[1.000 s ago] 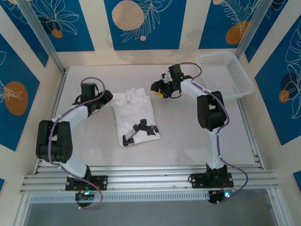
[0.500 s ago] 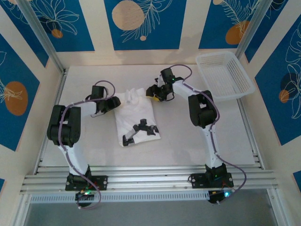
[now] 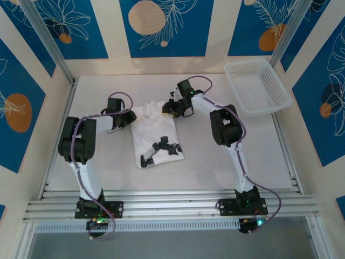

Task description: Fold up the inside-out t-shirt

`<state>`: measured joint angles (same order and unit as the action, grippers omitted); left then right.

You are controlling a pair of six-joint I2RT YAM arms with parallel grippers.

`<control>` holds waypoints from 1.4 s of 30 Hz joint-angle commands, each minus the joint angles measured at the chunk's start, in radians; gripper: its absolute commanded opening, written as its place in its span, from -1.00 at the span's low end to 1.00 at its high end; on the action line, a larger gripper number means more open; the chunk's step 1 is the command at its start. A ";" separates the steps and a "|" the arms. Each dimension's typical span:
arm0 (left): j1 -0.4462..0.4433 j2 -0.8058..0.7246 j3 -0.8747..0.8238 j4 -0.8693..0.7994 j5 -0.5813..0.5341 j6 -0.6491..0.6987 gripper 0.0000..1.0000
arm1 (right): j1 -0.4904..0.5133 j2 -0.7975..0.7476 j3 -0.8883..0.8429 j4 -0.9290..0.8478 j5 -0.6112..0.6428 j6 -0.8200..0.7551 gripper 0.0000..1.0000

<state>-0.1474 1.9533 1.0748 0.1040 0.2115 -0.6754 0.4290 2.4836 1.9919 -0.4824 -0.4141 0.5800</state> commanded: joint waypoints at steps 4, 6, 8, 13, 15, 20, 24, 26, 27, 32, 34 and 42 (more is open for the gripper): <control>-0.047 0.046 0.008 0.081 0.069 -0.045 -0.96 | 0.010 -0.003 -0.006 -0.001 -0.085 0.049 -0.94; -0.047 0.009 -0.012 0.104 0.105 -0.054 -1.00 | 0.006 -0.046 -0.035 0.013 -0.089 0.046 -1.00; -0.046 -0.035 -0.041 0.135 0.154 -0.071 -1.00 | 0.001 -0.097 -0.073 0.027 -0.099 0.046 -1.00; -0.049 -0.167 -0.152 0.157 0.221 -0.117 -1.00 | -0.003 -0.278 -0.294 0.121 -0.096 0.048 -1.00; -0.049 -0.230 -0.210 0.155 0.221 -0.119 -1.00 | -0.003 -0.352 -0.408 0.167 -0.094 0.061 -1.00; -0.089 -0.363 -0.345 0.159 0.215 -0.120 -1.00 | 0.003 -0.507 -0.683 0.309 -0.088 0.116 -1.00; -0.100 -0.399 -0.377 0.195 0.241 -0.189 -1.00 | 0.004 -0.573 -0.729 0.320 -0.082 0.128 -1.00; -0.099 -0.428 -0.340 0.185 0.229 -0.203 -1.00 | -0.006 -0.588 -0.677 0.290 -0.081 0.128 -1.00; -0.098 -0.444 -0.294 0.156 0.225 -0.199 -1.00 | -0.015 -0.593 -0.626 0.263 -0.081 0.122 -1.00; -0.076 -0.509 0.027 -0.030 0.216 -0.138 -1.00 | -0.061 -0.588 -0.212 0.053 -0.064 0.048 -1.00; -0.068 -0.559 0.120 -0.072 0.204 -0.110 -1.00 | -0.071 -0.604 -0.066 -0.004 -0.041 0.014 -1.00; -0.086 -0.775 -0.113 -0.139 0.129 -0.116 -1.00 | -0.040 -0.848 -0.425 0.185 0.090 -0.075 -1.00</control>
<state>-0.2268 1.1553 1.0988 0.0895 0.3801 -0.7834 0.3683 1.6489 1.7588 -0.3218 -0.3813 0.5491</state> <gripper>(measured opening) 0.082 0.092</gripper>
